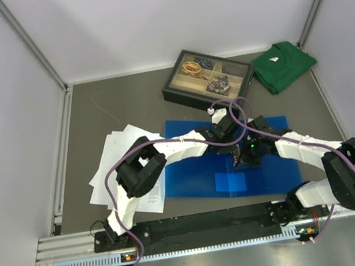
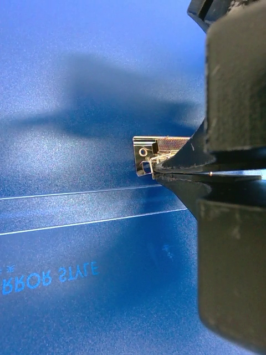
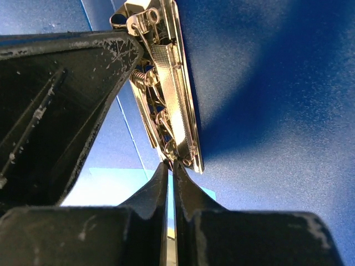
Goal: Put the files into the folder
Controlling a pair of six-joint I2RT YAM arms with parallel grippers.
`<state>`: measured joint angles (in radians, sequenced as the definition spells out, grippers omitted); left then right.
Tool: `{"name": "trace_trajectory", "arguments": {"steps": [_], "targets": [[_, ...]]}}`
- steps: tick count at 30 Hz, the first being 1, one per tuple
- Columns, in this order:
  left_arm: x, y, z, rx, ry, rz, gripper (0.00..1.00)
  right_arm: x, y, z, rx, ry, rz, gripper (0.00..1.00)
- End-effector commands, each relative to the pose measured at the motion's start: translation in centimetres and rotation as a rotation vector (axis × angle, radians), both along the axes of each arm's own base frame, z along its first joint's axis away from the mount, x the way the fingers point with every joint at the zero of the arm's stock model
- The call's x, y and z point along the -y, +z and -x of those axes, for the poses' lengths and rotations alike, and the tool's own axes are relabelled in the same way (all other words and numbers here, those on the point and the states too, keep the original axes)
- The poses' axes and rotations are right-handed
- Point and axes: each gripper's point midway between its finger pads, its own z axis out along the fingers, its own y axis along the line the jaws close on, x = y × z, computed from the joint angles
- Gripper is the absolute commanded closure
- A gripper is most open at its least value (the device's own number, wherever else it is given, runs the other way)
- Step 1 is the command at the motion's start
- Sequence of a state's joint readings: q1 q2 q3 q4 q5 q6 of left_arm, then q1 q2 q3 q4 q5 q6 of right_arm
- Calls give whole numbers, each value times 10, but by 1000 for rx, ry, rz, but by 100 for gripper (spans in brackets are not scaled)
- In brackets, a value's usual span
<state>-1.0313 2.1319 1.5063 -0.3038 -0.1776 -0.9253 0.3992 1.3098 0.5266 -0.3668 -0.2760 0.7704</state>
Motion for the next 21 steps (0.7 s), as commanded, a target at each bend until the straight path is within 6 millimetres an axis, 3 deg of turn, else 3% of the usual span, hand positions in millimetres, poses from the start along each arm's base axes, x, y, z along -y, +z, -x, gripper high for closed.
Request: {"name": "trace_trajectory", "arguments": {"steps": [1, 5, 8, 14, 17, 21], "targets": [[-52, -38, 32, -81, -99, -204, 100, 44, -42, 22, -90, -82, 291, 100], [-55, -34, 31, -58, -131, -197, 100, 38, -35, 13, -45, -66, 260, 100], [-54, -31, 32, -53, -147, -189, 100, 33, -19, 0, 7, -45, 241, 100], [-48, -36, 40, -83, -171, -151, 100, 4, 21, -25, 150, 12, 91, 100], [-46, -35, 39, -87, -166, -147, 100, -2, 33, -30, 163, 36, 75, 100], [-42, -33, 40, -100, -158, -128, 100, 6, 25, -26, 131, 30, 126, 100]]}}
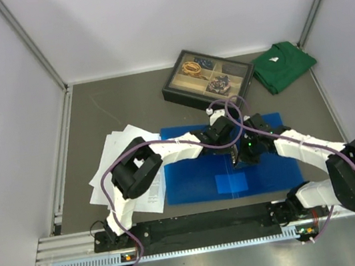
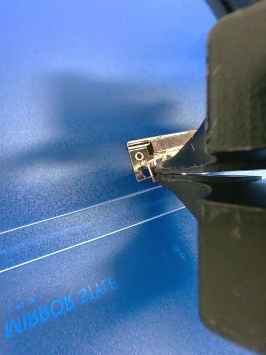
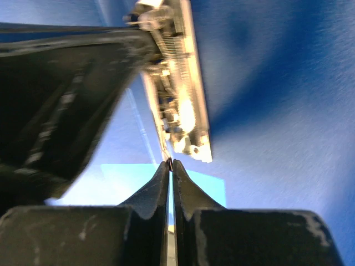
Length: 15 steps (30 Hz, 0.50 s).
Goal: Put the files into the folder
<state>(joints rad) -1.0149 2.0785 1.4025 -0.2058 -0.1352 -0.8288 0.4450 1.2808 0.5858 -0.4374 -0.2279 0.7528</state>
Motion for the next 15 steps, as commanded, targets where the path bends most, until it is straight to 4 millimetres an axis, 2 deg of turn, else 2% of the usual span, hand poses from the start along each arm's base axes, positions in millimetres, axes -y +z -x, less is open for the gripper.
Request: {"name": "trace_trajectory", "arguments": {"steps": [1, 5, 9, 10, 12, 13, 15], "targets": [[-32, -33, 37, -128, -69, -155, 100, 11, 10, -23, 96, -9, 86, 100], [-38, -33, 34, -113, -63, -183, 100, 14, 15, -25, 126, -10, 97, 100], [-27, -25, 38, -126, -121, -157, 100, 0, 30, -32, 168, 30, 28, 100], [-23, -21, 39, -127, -133, -138, 97, -3, 33, -33, 177, 50, 17, 100], [-17, -6, 36, -105, -140, -105, 83, -9, 43, -36, 192, 71, -10, 100], [-14, 1, 33, -90, -141, -87, 69, -9, 45, -36, 199, 78, -13, 100], [-9, 22, 25, -53, -143, -46, 59, -13, 55, -37, 222, 95, -41, 95]]}}
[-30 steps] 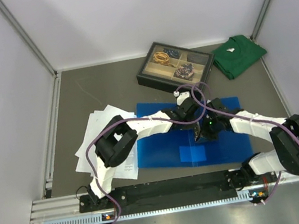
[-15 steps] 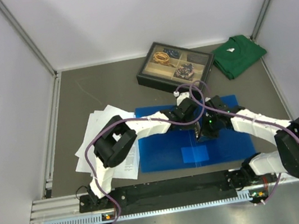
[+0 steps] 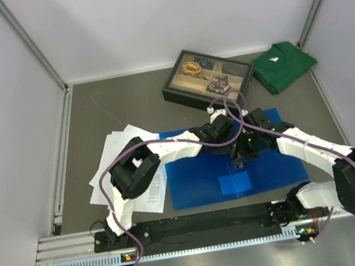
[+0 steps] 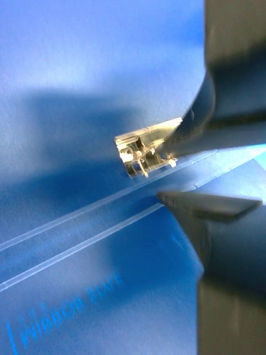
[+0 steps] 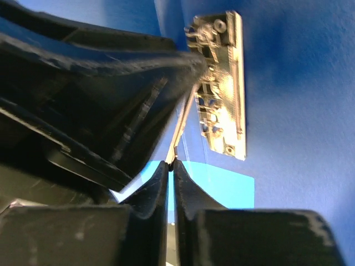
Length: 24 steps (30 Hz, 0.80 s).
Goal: Put the files into the folder
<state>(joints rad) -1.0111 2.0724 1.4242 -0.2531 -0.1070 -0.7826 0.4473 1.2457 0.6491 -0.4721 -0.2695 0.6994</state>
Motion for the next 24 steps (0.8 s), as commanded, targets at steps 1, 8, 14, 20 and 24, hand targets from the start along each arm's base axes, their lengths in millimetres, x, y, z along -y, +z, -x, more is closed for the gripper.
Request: {"name": "trace_trajectory", "arguments": {"steps": [1, 8, 14, 20, 24], "targets": [[-5, 24, 20, -41, -94, -9, 49, -4, 33, -29, 177, 40, -8, 86], [-13, 75, 2, 16, -101, 52, 35, 3, 51, -10, 241, 68, -46, 38], [-48, 139, -6, 123, -104, 125, 20, -16, 50, 3, 288, 180, -175, 9], [-117, 193, -15, 263, 3, 92, 4, -44, 53, -7, 294, 214, -291, 7], [-150, 218, 12, 306, 18, 154, 3, -56, 60, -35, 353, 244, -281, 6]]}}
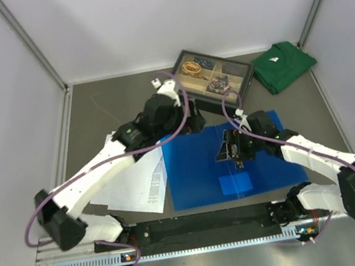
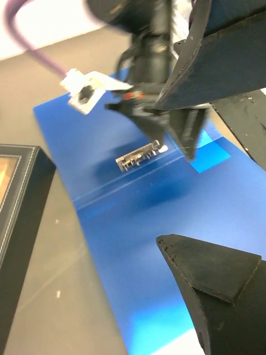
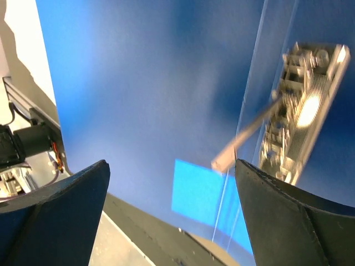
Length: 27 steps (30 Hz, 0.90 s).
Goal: Put the files into the folder
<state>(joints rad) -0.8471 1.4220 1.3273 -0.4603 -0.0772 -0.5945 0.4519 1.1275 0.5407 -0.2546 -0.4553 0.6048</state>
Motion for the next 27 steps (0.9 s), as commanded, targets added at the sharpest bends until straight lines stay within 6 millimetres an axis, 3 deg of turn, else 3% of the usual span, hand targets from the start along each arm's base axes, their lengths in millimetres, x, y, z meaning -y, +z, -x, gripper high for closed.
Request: {"name": "trace_trajectory", "arguments": {"steps": [1, 2, 3, 4, 5, 6, 7, 8, 9, 15, 18, 19, 21, 22, 24, 27], "targets": [[-38, -2, 30, 12, -2, -13, 3, -33, 45, -55, 201, 63, -79, 6], [-42, -15, 38, -19, -2, -2, 3, -34, 32, -66, 179, 58, -41, 6], [-46, -9, 47, -15, -8, 35, 3, -35, 27, -72, 163, 61, -9, 7], [-45, -12, 55, -36, -28, 61, 3, -39, 39, -89, 213, 72, 5, 7], [-48, -29, 62, -84, -15, 71, 4, -38, 36, -99, 226, 61, 36, 7], [-49, -28, 72, -100, -36, 105, 5, -38, 23, -106, 207, 66, 69, 7], [-50, -34, 79, -127, -43, 117, 5, -41, 29, -118, 241, 78, 85, 7], [-54, -51, 87, -179, -31, 119, 6, -42, 25, -124, 236, 85, 98, 7], [-55, -49, 92, -182, -36, 147, 6, -44, 10, -128, 213, 107, 122, 7], [-56, -65, 116, -258, -55, 208, 7, -56, -6, -148, 202, 154, 124, 7], [-56, -69, 115, -251, -53, 180, 7, -60, 13, -148, 232, 166, 124, 7], [-60, -73, 114, -256, -36, 159, 7, -60, 31, -149, 265, 160, 116, 7], [-70, -79, 103, -221, 24, 101, 7, -50, 37, -143, 246, 138, 157, 7], [-83, -90, 100, -226, 80, 32, 6, -46, 45, -142, 254, 127, 170, 7], [-108, -93, 79, -170, 238, -59, 5, -26, 59, -134, 261, 73, 235, 6], [-151, -103, 71, -188, 476, -168, 2, 5, 68, -117, 260, -6, 333, 6]]}}
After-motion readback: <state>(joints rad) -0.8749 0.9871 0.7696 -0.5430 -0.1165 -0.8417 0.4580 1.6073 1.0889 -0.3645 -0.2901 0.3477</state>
